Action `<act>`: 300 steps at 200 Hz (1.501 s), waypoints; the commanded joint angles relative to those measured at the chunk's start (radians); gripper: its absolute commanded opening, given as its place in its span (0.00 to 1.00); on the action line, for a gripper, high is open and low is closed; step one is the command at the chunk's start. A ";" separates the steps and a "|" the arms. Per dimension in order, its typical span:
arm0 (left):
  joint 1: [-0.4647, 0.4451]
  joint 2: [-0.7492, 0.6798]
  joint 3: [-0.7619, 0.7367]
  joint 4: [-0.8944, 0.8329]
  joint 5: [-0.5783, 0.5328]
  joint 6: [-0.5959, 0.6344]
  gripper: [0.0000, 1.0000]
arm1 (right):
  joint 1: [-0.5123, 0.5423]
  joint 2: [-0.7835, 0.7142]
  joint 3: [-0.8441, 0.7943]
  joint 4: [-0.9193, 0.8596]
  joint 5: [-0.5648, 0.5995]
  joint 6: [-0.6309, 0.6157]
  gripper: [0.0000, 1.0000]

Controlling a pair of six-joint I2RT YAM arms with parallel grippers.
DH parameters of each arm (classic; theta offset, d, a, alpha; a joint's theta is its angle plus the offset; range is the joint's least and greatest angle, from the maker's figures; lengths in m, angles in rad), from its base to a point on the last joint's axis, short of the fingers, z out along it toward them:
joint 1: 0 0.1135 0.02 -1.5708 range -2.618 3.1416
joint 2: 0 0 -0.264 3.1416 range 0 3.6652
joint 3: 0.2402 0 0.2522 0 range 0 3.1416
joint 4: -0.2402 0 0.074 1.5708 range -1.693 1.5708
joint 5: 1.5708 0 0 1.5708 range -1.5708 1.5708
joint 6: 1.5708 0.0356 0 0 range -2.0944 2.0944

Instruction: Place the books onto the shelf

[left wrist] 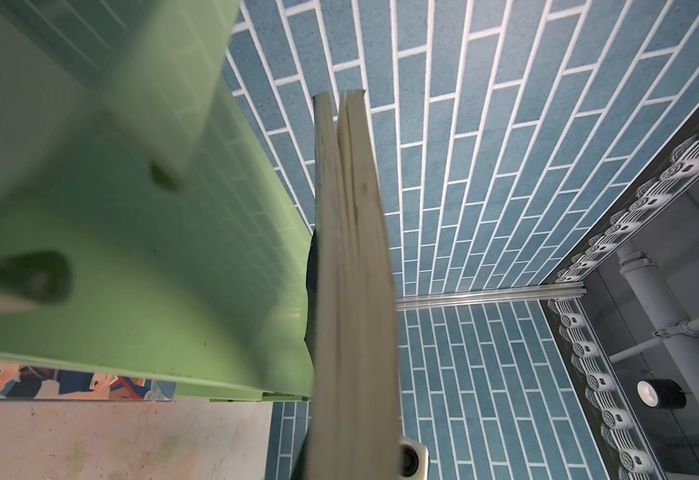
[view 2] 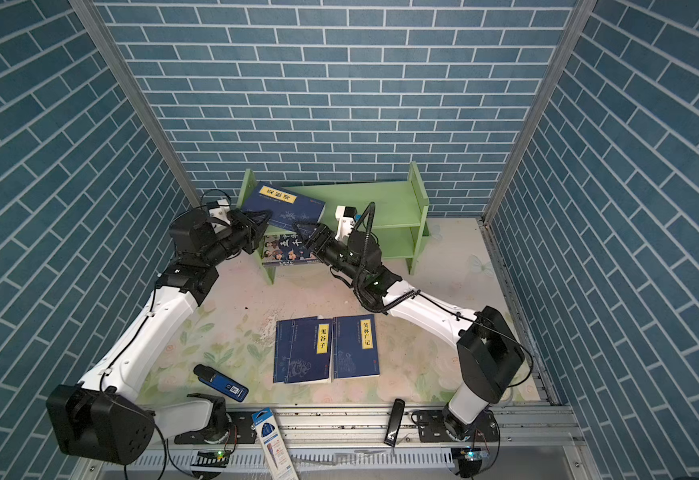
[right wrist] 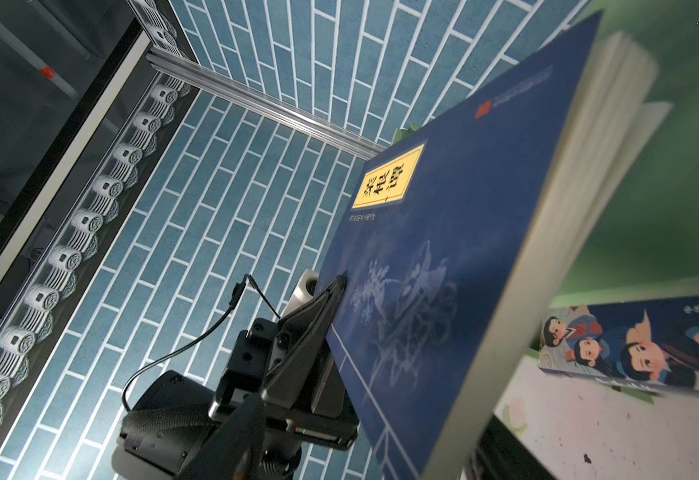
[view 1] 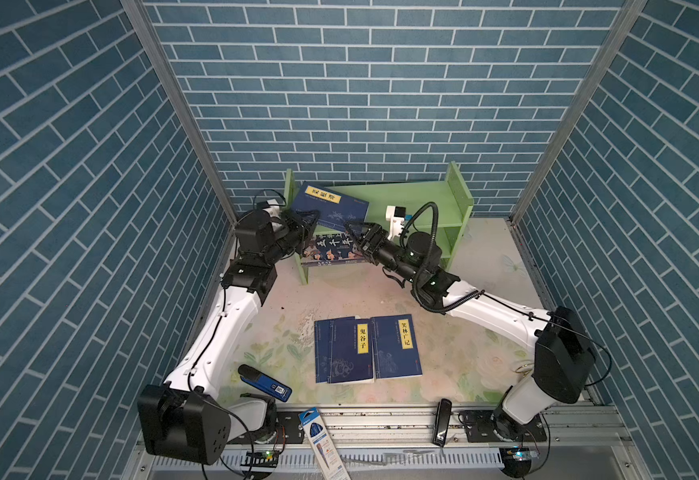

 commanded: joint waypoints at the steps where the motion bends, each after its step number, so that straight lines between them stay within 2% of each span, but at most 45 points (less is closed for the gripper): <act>1: -0.009 -0.017 0.006 0.060 0.001 -0.010 0.00 | 0.007 0.019 0.038 0.065 0.003 0.037 0.65; 58: -0.018 -0.025 -0.018 0.037 0.006 -0.010 0.00 | 0.002 0.039 0.028 0.106 0.032 0.033 0.36; 79: -0.021 -0.036 -0.029 0.013 0.010 -0.010 0.00 | -0.008 0.053 0.038 0.116 0.021 0.032 0.20; 121: -0.027 -0.055 -0.053 -0.027 0.025 -0.006 0.01 | -0.023 0.074 0.061 0.108 0.009 0.032 0.06; 132: -0.027 -0.060 -0.059 -0.033 0.028 -0.005 0.15 | -0.027 0.074 0.058 0.107 0.011 0.033 0.05; 138: -0.027 -0.064 -0.061 -0.032 0.029 -0.002 0.28 | -0.029 0.073 0.056 0.107 0.010 0.032 0.05; 151: -0.027 -0.071 -0.066 -0.042 0.031 0.004 0.30 | -0.038 0.068 0.054 0.106 0.007 0.031 0.03; 171: -0.026 -0.085 -0.065 -0.088 0.045 0.014 0.61 | -0.056 0.052 0.040 0.097 0.001 0.030 0.02; 186: -0.018 -0.110 -0.059 -0.153 0.059 0.038 0.73 | -0.076 0.034 0.032 0.064 -0.013 0.029 0.01; 221: 0.026 -0.143 0.007 -0.287 0.143 0.104 0.76 | -0.121 0.010 0.035 -0.028 -0.093 0.028 0.00; 260: 0.097 -0.151 0.059 -0.253 0.225 0.127 0.77 | -0.149 0.015 0.098 -0.206 -0.203 -0.023 0.00; 300: 0.162 -0.144 0.101 -0.184 0.254 0.119 0.78 | -0.151 0.059 0.207 -0.341 -0.290 -0.081 0.00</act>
